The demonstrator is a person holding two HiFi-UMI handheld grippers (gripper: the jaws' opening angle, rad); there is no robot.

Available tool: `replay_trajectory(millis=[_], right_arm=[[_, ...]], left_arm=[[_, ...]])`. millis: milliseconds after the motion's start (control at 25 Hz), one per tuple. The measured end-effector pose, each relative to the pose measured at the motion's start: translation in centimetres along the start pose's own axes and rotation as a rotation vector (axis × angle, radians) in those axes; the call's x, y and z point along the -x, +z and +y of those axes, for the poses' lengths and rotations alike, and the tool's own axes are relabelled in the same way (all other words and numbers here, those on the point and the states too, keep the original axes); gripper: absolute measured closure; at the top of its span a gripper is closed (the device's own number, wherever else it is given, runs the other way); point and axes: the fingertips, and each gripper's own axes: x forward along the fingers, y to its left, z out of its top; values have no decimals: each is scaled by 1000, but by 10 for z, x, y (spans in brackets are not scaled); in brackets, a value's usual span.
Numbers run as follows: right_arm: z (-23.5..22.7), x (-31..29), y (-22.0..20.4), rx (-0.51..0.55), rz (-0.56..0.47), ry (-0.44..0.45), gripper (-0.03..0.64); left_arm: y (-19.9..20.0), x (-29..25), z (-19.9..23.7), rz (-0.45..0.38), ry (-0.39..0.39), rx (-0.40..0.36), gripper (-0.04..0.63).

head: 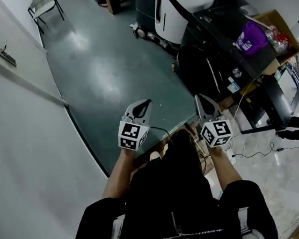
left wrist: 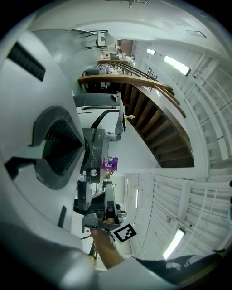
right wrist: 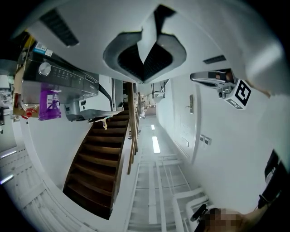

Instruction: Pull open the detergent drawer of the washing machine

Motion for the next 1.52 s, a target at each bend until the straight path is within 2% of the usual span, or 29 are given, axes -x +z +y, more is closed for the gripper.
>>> replay_trajectory(millis=[360, 760, 920, 1120, 1320, 1520], right_arm=[[-6, -45, -5, -19, 4, 21, 609], [-39, -153, 5, -75, -1, -10, 609], [-62, -198, 22, -88, 17, -30, 611], [-95, -251, 62, -113, 28, -56, 609], [-128, -275, 98, -152, 8, -107, 609], [-169, -279, 118, -161, -22, -183, 609]], left_arm=[[4, -24, 41, 9, 24, -2, 575], [32, -95, 122, 38, -4, -24, 575], [58, -136, 156, 58, -29, -33, 575], [109, -187, 191, 87, -76, -60, 575], [152, -234, 204, 98, -129, -84, 575], [179, -276, 198, 88, -196, -111, 574]])
